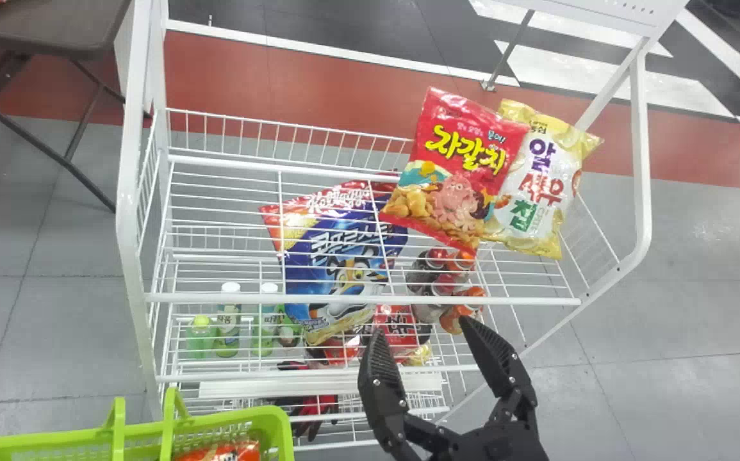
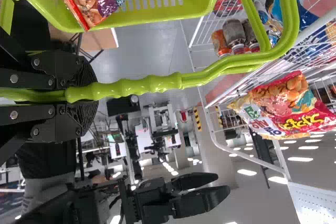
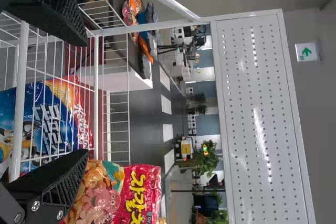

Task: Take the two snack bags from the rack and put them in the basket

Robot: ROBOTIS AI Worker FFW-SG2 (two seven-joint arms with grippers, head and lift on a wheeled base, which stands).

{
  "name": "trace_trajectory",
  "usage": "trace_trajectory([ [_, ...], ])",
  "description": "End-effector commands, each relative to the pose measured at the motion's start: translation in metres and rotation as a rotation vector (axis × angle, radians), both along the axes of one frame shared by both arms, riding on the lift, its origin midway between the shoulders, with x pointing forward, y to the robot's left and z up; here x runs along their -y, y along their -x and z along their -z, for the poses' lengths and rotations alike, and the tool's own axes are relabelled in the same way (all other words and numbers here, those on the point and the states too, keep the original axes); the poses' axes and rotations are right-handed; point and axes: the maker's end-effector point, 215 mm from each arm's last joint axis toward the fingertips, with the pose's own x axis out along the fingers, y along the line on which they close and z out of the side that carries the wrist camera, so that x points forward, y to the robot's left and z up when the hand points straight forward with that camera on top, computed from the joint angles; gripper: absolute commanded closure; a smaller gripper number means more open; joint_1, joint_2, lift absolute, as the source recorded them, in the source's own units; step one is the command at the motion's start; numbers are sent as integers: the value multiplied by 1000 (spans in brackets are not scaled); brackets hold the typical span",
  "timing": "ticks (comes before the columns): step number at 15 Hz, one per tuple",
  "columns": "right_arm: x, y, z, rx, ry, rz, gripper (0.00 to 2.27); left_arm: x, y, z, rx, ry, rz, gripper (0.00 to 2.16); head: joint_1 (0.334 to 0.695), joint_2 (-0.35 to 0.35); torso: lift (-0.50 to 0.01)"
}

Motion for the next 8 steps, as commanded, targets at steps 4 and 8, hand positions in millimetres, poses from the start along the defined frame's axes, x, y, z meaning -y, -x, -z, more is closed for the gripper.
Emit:
trace_trajectory([
  [4,-9,-3,3,-15,11,-16,87,-3,-3,2,-19,21,-15,1878,695,-326,-11],
  [8,-11,-4,1,-11,4,-15,87,-5,1,3,-46,29,-10,1878,695,-290,-11],
])
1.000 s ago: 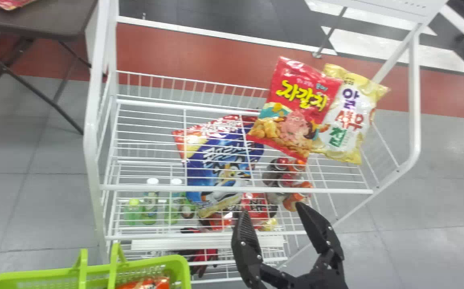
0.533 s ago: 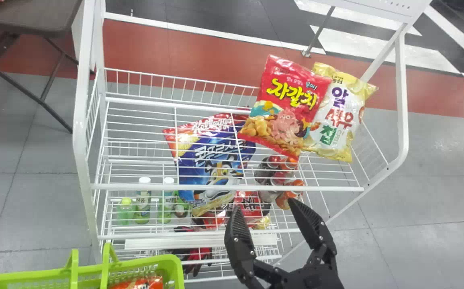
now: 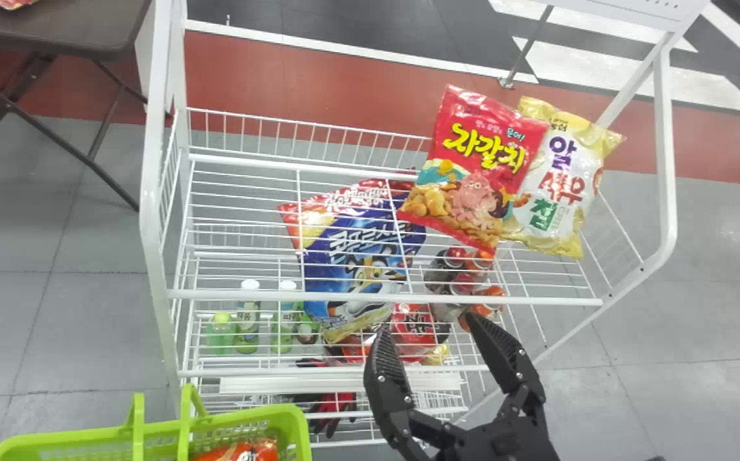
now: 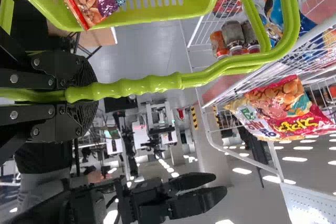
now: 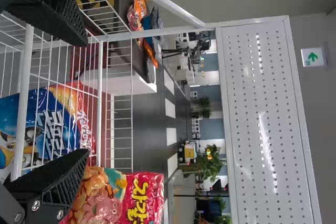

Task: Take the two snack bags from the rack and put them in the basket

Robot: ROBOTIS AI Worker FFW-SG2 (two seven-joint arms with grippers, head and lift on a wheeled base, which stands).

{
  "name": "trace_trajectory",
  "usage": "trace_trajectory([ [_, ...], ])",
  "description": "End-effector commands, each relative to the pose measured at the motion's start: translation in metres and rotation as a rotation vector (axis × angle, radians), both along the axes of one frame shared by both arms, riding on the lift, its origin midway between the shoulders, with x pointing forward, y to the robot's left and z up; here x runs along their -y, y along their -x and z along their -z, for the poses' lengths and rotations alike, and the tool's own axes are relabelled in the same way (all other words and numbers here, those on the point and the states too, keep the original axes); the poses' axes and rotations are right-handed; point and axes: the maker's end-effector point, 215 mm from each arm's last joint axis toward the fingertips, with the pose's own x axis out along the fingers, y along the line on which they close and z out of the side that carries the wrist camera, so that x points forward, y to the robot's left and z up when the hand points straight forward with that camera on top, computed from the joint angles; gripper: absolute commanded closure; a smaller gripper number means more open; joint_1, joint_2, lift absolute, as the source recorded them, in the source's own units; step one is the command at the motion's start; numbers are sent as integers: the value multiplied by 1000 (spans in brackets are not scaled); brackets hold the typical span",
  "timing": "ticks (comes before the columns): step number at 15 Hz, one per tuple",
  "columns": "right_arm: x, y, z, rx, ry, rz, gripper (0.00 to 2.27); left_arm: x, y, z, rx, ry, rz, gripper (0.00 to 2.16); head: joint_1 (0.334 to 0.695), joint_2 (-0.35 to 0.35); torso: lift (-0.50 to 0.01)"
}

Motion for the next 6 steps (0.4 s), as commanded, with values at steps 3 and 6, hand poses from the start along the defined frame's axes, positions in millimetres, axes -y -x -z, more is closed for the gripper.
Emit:
trace_trajectory([
  [3,0,-1,1,0,-3,2,87,1,2,0,-9,2,3,1878,695,-288,-11],
  [6,-1,0,1,0,-3,1,87,4,3,-1,-9,7,6,1878,695,-289,-11],
])
